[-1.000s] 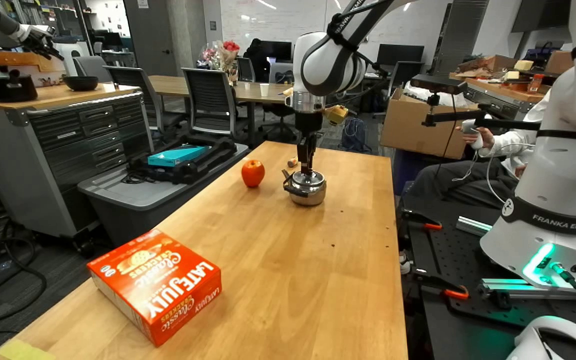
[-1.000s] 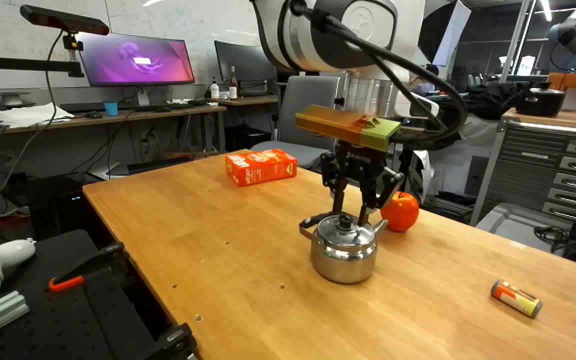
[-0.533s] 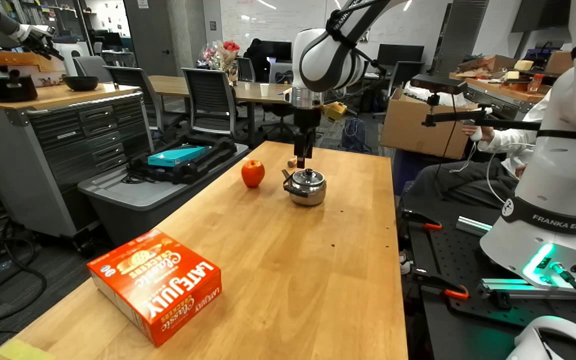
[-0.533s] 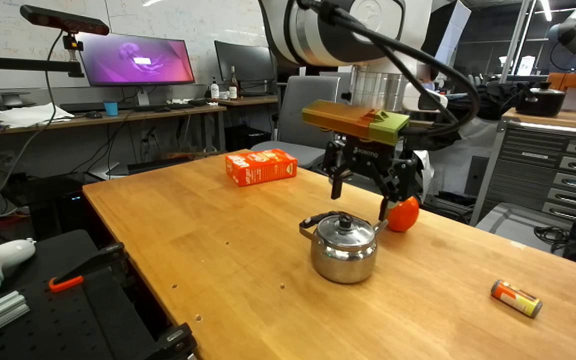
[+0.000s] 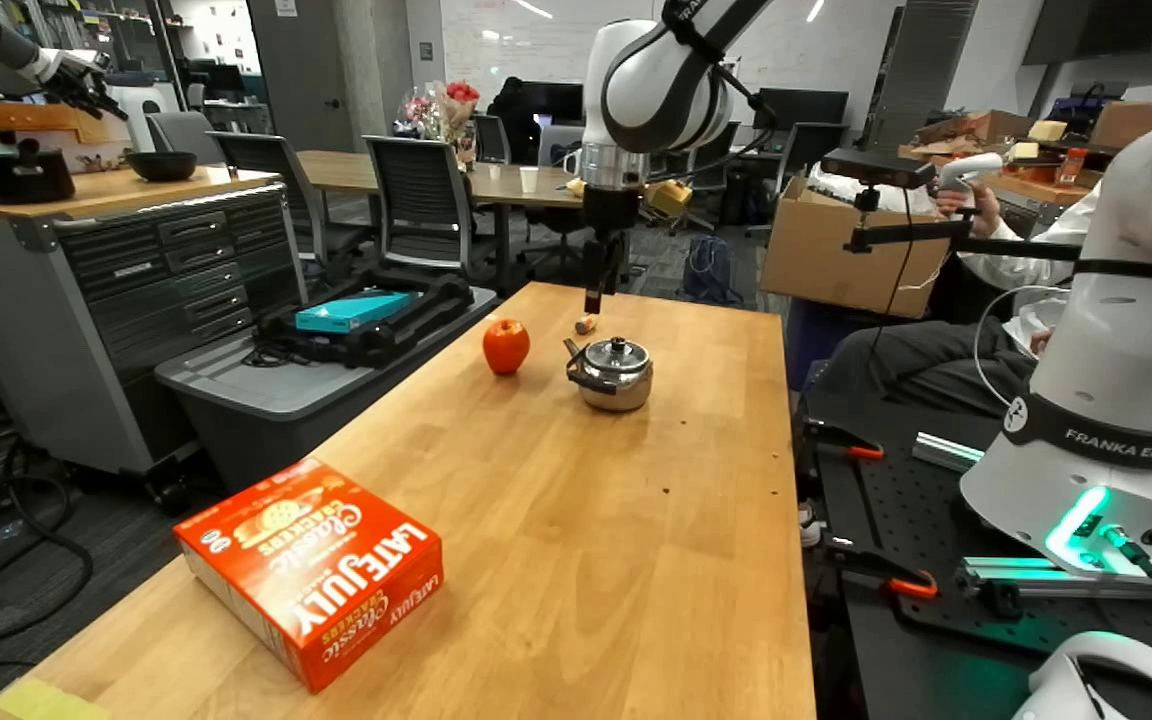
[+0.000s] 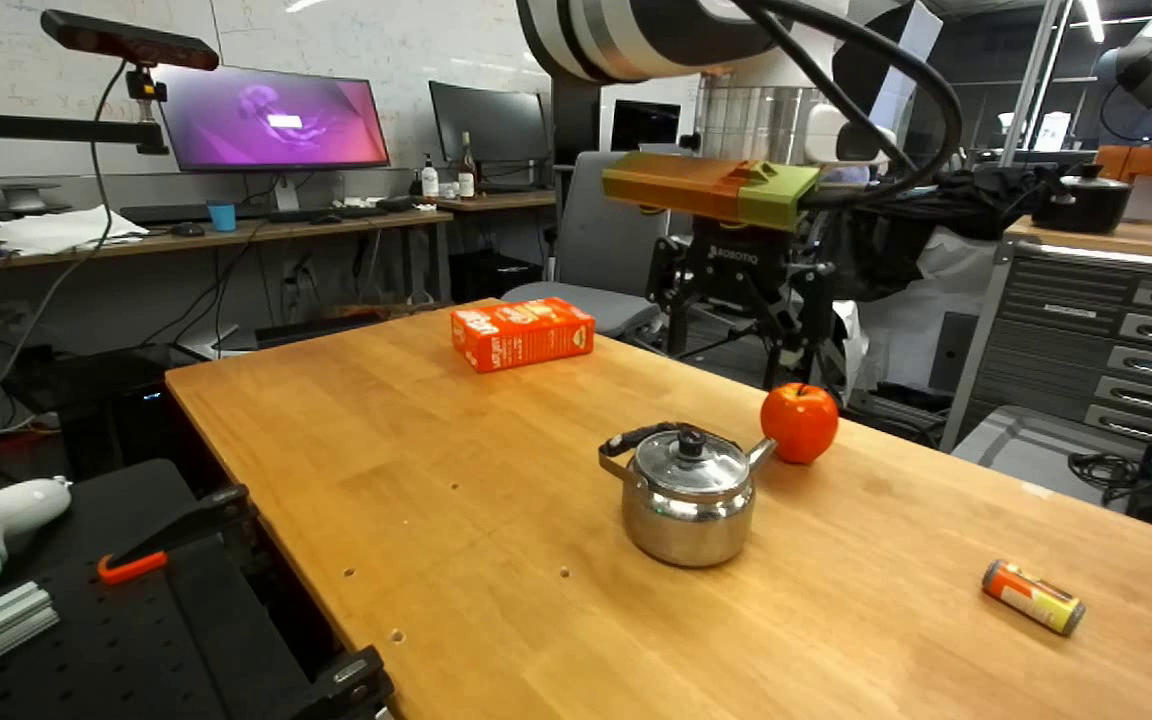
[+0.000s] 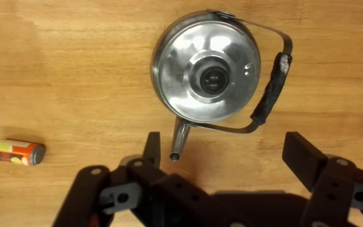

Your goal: Cover the the silver pot with the silver lid

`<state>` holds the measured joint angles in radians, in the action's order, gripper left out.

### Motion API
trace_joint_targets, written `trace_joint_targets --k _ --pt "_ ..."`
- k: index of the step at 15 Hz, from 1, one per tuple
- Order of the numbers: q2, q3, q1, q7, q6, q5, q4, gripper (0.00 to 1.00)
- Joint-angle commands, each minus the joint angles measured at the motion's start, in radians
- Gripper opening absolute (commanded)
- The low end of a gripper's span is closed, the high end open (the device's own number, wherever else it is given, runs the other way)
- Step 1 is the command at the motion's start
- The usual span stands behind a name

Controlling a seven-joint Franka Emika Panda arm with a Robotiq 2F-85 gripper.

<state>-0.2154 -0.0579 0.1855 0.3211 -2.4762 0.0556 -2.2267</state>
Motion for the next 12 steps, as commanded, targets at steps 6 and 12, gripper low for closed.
trace_joint_targets --k 6,12 --pt "0.284 -0.012 -0.03 0.003 0.053 0.017 -0.184 1.0" --pt "0.448 -0.046 -0.046 0.022 0.071 0.047 -0.296 1.0"
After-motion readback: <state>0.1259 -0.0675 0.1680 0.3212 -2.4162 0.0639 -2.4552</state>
